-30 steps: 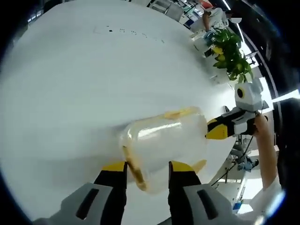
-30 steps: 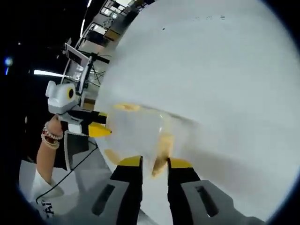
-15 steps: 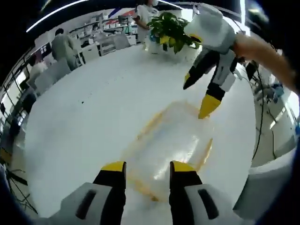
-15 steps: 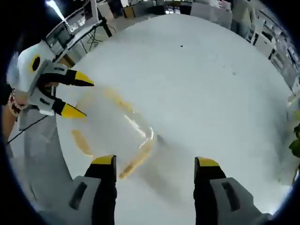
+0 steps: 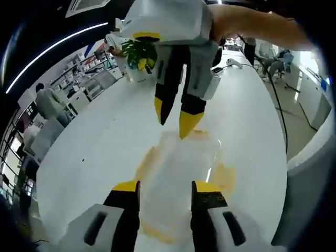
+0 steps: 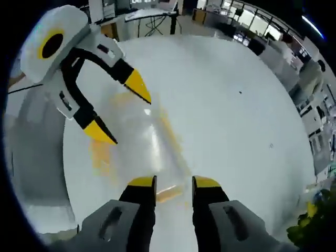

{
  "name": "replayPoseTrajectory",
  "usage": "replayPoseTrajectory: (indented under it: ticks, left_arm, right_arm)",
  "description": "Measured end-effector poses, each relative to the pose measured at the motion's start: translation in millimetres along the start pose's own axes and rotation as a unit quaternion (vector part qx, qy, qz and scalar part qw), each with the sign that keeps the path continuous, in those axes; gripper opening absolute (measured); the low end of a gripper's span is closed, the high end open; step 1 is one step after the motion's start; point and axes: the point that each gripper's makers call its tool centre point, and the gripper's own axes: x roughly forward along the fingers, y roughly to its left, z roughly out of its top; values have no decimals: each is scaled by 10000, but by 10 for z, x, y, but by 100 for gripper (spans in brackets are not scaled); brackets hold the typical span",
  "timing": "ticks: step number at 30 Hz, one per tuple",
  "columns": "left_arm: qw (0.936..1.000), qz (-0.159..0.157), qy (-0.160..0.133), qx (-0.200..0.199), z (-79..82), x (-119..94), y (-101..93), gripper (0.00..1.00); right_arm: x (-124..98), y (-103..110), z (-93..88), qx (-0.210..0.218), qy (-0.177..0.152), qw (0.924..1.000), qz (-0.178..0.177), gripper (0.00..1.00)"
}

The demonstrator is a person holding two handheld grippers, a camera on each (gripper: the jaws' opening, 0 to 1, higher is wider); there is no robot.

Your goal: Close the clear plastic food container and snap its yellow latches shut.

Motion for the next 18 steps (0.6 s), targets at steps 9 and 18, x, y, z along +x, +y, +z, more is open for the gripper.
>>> replayPoseTrajectory:
  ticks: [9,18]
  left_arm:
    - [9989,-339,-115,-314,2,55,-183,13]
    - [9983,-465,-194,-295,-22,37,-248,17]
  right_arm:
    - [216,267,204,-277,-265,9970,665,0]
    - [372,220,252,-830,-277,9933,759,10]
